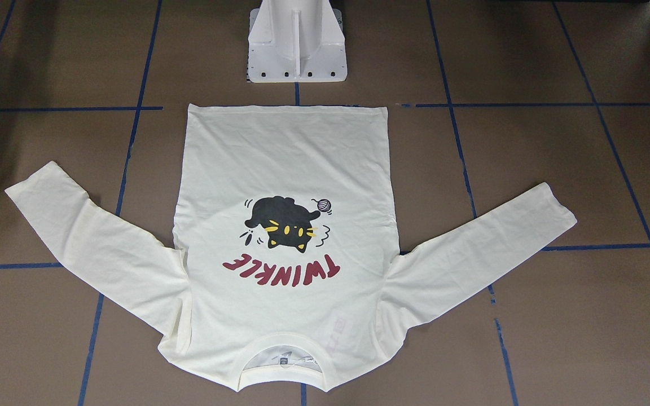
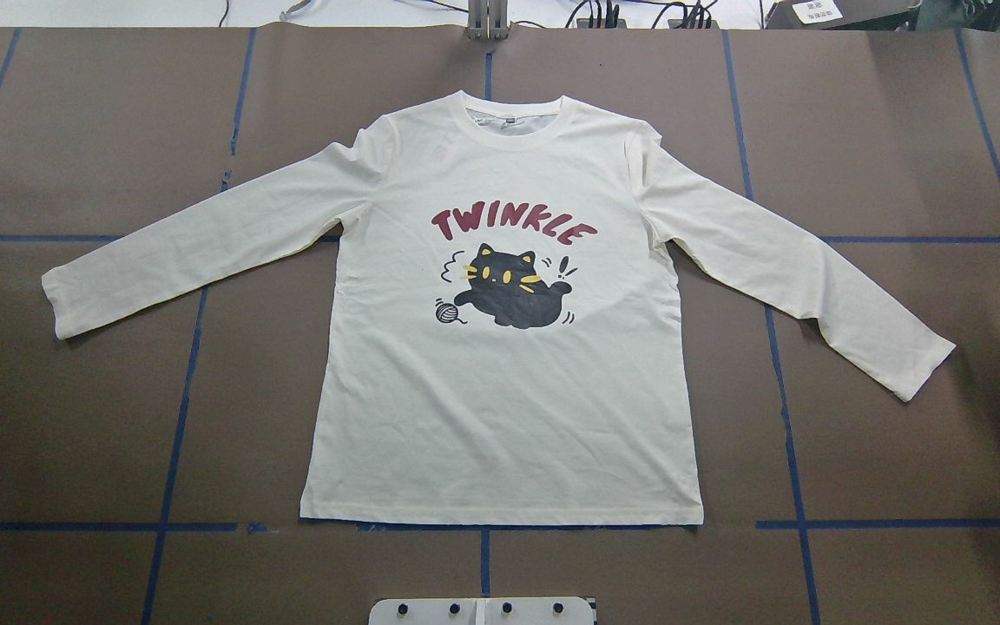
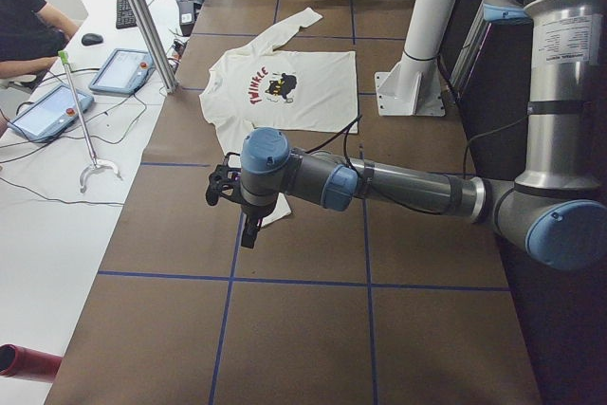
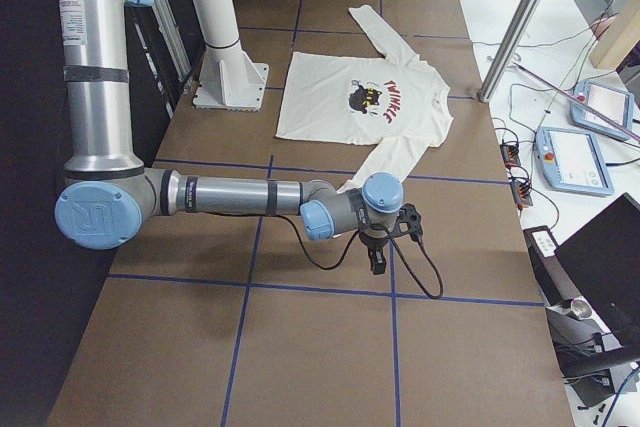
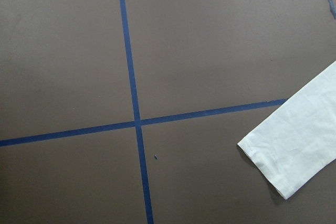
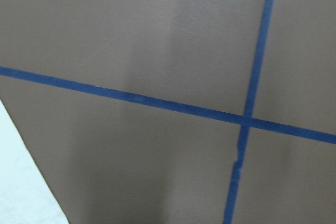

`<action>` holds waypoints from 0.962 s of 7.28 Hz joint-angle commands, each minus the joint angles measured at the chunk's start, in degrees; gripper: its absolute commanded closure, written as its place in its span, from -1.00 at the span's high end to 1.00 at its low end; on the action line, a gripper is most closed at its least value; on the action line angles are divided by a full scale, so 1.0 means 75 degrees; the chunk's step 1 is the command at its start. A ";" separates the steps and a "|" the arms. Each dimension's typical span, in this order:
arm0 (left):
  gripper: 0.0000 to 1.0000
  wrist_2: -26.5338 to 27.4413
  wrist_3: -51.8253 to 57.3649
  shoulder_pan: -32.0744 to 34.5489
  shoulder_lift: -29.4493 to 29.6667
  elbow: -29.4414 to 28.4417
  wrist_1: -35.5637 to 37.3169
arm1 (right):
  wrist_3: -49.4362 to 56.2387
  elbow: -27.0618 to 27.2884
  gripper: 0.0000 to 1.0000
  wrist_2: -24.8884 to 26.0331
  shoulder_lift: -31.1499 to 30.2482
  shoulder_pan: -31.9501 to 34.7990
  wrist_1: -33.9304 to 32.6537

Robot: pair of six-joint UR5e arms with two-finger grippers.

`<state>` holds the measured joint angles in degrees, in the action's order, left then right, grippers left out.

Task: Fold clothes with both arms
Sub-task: 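Move the right gripper to the cuff of the sleeve nearest it and grasp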

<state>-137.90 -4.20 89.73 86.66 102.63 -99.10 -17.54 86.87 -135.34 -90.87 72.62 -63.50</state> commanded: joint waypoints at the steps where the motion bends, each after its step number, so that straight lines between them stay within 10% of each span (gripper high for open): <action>1: 1.00 -0.0001 -0.0014 -0.0139 0.0000 0.0004 -0.0205 | -0.3456 0.0031 1.00 0.0138 -0.0562 -0.1381 0.2432; 5: 1.00 -0.0001 -0.0038 -0.0164 0.0000 0.0004 -0.0216 | -0.4364 -0.0122 0.73 0.0747 -0.0762 -0.2031 0.2759; 6: 1.00 -0.0001 -0.0038 -0.0164 0.0000 0.0004 -0.0216 | -0.4376 -0.0122 0.22 0.0818 -0.0821 -0.2031 0.2771; 7: 1.00 -0.0001 -0.0038 -0.0164 0.0000 0.0027 -0.0216 | -0.4445 -0.0122 -0.94 0.0819 -0.0833 -0.2019 0.2771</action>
<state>-137.90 -4.48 88.51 86.66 102.71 -100.72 -50.39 85.98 -129.57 -96.78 57.47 -42.78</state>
